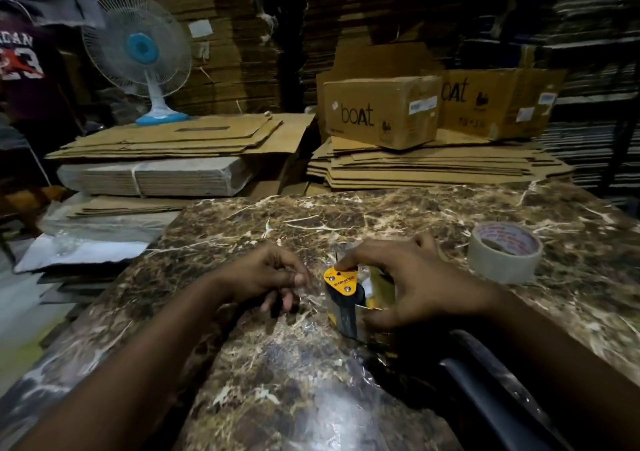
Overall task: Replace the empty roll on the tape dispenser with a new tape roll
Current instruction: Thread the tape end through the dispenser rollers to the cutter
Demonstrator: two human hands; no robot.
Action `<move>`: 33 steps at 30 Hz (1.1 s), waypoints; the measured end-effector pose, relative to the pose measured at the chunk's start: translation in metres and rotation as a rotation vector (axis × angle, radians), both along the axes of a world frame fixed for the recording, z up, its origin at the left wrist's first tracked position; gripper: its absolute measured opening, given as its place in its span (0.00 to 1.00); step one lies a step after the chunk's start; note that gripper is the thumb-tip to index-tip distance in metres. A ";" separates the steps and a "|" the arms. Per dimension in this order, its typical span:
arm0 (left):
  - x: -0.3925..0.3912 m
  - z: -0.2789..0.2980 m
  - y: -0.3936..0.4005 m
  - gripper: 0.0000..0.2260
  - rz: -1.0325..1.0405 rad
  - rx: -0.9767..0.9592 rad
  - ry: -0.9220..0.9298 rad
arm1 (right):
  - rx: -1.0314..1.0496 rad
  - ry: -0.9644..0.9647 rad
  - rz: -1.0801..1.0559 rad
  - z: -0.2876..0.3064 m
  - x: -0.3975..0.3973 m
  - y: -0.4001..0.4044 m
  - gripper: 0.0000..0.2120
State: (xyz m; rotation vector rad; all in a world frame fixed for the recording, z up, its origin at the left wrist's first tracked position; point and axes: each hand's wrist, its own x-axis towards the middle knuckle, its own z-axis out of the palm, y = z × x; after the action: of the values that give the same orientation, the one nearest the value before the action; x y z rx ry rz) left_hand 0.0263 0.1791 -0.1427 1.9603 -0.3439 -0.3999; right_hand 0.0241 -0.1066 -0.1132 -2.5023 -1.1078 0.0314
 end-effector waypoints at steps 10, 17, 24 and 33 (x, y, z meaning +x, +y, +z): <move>0.020 0.017 0.013 0.07 -0.246 0.136 0.466 | 0.107 0.139 0.114 -0.010 0.005 0.000 0.31; 0.027 0.030 0.014 0.07 -0.300 0.183 0.811 | 0.083 0.196 0.102 -0.004 0.000 0.000 0.37; 0.026 0.068 0.008 0.15 -0.201 0.215 1.039 | 0.075 0.236 0.099 0.001 0.001 0.004 0.34; 0.017 0.059 -0.032 0.14 0.316 0.388 0.772 | 0.121 0.220 0.044 -0.011 0.001 0.001 0.29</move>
State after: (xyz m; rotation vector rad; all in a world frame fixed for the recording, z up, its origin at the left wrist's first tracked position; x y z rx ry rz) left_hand 0.0428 0.1471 -0.0841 2.0085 0.5674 -1.0176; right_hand 0.0246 -0.1057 -0.1241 -2.3034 -1.0414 0.2386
